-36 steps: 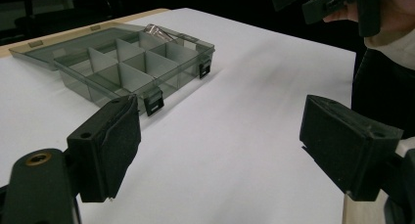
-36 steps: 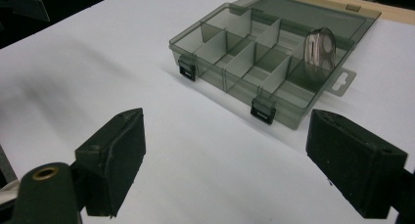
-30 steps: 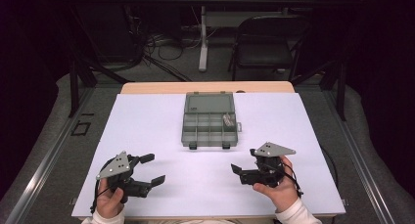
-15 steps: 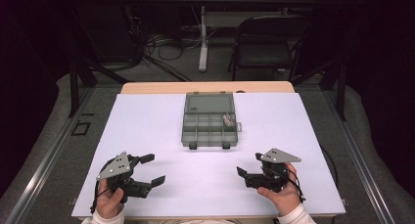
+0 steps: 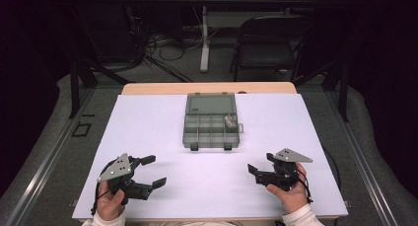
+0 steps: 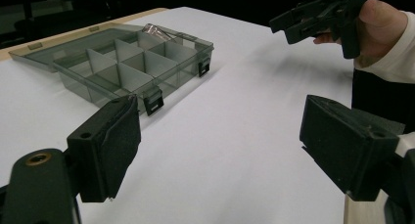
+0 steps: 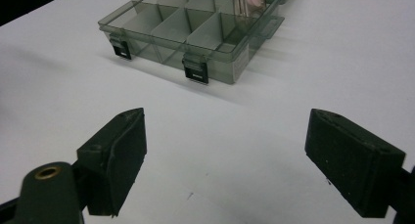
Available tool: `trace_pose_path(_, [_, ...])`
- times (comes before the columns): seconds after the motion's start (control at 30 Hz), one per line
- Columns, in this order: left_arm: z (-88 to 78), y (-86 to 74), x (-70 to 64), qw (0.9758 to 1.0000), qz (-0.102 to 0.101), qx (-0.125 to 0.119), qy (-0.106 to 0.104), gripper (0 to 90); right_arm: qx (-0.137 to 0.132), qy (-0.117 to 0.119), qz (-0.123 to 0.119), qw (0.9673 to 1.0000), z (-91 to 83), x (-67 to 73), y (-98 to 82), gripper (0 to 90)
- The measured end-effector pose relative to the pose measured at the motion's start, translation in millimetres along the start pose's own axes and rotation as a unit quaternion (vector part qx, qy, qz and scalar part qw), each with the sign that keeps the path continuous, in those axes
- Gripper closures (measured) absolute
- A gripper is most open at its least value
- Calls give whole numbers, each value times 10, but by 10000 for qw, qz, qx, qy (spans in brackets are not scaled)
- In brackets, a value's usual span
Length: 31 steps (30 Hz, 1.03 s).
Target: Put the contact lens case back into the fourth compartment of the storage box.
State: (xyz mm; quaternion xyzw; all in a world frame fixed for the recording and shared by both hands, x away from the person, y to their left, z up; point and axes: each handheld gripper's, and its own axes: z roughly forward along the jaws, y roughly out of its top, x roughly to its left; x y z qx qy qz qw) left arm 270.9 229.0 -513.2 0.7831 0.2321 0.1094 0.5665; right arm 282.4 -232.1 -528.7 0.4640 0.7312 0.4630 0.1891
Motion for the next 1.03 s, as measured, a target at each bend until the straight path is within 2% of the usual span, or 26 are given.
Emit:
trace_pose_path(0.47, [0,-3,10,10000,-24,4,37,160,44,-150,182,9997,17,-125,-43,152])
trace_pose_path(0.53, [2,-3,17,10000,-40,-14,-15,160,92,-146,202,9996,20,-130,-50,152])
trace_pose_path(0.6, [0,-2,18,10000,-34,1,28,160,97,-145,202,9996,26,-131,-54,152])
trace_pose_path(1.03, [5,0,23,10000,-28,-6,-13,160,160,-131,191,9996,35,-124,-66,152])
